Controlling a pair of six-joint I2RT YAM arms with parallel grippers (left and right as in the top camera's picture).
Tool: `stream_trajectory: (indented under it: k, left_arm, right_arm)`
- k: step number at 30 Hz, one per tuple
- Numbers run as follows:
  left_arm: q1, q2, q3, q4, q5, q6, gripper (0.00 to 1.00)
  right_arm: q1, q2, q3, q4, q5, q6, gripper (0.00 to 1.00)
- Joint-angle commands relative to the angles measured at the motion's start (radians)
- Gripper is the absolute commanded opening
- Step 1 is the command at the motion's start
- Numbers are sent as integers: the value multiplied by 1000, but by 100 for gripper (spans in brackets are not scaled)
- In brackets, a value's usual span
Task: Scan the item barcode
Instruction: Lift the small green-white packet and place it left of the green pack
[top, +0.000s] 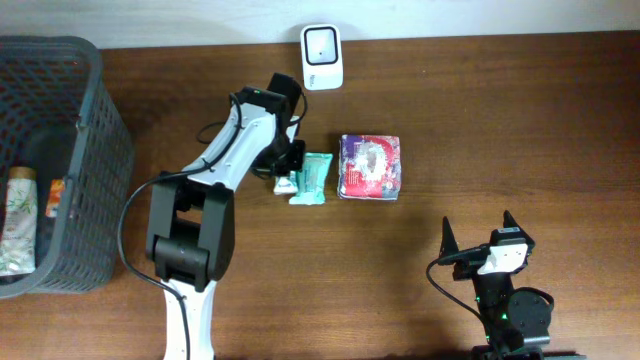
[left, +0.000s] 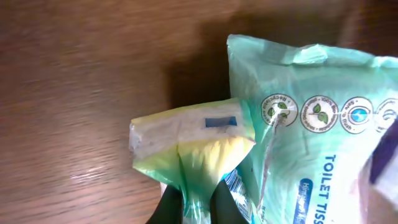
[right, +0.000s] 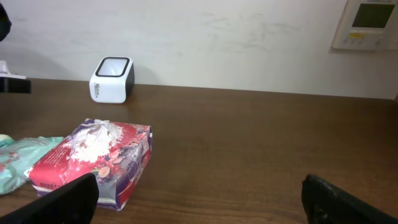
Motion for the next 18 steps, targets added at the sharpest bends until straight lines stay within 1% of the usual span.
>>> stream_trajectory:
  k: [1, 4, 5, 7, 9, 10, 11, 15, 16, 17, 18]
  left_arm:
    - [-7, 8, 5, 15, 22, -34, 2]
    - [26, 8, 18, -14, -104, -33, 2]
    - [35, 8, 18, -23, -129, -33, 2]
    - [47, 8, 22, -39, -134, 2, 4]
    - [48, 8, 43, -68, -134, 46, 14]
    - [48, 8, 53, -79, -133, 46, 23]
    - [48, 8, 60, -84, -133, 46, 37]
    - [41, 8, 96, -118, -118, 45, 49]
    - [43, 8, 123, -141, -118, 45, 59]
    - [46, 8, 171, -179, -118, 45, 63]
    - [50, 8, 226, -220, -118, 45, 64]
  right_arm:
    - [-5, -6, -7, -4, 8, -3, 99]
    - [-5, -6, -7, -4, 8, -3, 99]
    - [-5, -6, -7, -4, 8, -3, 99]
    - [-5, -6, -7, -4, 8, -3, 99]
    - [-5, -6, -7, -4, 8, -3, 99]
    - [-5, -6, -7, -4, 8, -3, 99]
    - [-5, -6, -7, -4, 8, -3, 99]
    - [-5, -6, -7, -4, 8, -3, 99]
    - [-5, -6, -7, -4, 8, -3, 99]
    - [-5, -6, -7, -4, 9, -3, 99]
    - [-5, -6, -7, -4, 8, -3, 99]
